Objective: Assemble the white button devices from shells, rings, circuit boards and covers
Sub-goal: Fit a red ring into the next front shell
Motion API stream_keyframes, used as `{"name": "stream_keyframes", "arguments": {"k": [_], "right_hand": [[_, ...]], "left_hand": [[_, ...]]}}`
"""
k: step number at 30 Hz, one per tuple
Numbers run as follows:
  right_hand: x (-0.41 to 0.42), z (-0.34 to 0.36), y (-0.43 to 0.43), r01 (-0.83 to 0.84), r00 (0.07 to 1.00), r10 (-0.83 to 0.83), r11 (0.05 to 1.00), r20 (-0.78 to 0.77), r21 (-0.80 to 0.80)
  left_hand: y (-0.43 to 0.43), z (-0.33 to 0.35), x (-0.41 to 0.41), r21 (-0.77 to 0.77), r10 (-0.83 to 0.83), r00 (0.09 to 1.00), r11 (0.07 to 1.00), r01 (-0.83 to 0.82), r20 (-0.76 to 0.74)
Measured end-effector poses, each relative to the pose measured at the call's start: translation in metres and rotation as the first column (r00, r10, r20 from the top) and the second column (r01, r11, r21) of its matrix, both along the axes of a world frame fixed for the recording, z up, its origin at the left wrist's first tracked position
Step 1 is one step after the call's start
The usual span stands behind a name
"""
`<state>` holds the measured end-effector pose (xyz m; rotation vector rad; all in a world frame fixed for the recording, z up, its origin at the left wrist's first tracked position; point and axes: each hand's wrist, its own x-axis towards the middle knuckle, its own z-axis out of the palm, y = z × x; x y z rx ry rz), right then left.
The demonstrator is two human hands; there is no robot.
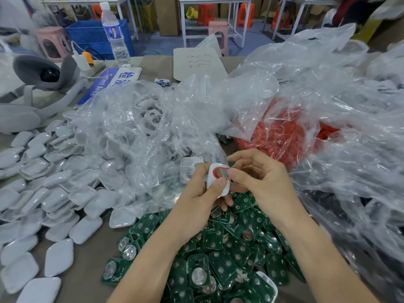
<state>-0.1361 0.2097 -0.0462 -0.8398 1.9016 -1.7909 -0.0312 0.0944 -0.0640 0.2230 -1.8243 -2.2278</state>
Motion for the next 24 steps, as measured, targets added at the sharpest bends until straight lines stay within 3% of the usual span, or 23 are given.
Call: {"name": "stream_keyframes", "arguments": {"k": [5,10,13,16,20,24], "right_hand": [[0.008,0.002,-0.002,0.108,0.966,-0.092,0.993,-0.243,0.052],[0.016,0.000,-0.004,0.248,0.869,-0.178,0.964,-0.461,0.095],[0.023,-0.002,-0.006,0.321,0.791,-0.221,0.944,-0.571,0.079],[0.030,-0.005,-0.011,0.377,0.732,-0.266,0.925,-0.627,0.048],[0.036,-0.009,-0.016,0.406,0.708,-0.269,0.911,-0.654,0.065],[0.039,-0.011,-0.018,0.420,0.686,-0.270,0.906,-0.676,0.064]], "left_hand": [[0.003,-0.001,-0.001,-0.006,0.039,0.999,0.999,-0.039,0.008],[0.004,-0.002,-0.003,-0.058,0.088,0.996,0.994,-0.088,-0.004],[0.010,-0.003,-0.004,-0.242,0.168,0.986,0.957,-0.159,0.017],[0.021,-0.006,-0.006,-0.478,0.336,0.941,0.821,-0.311,-0.035],[0.031,-0.012,-0.007,-0.499,0.474,0.877,0.743,-0.446,-0.079],[0.035,-0.011,-0.007,-0.491,0.506,0.860,0.732,-0.472,-0.071]]}}
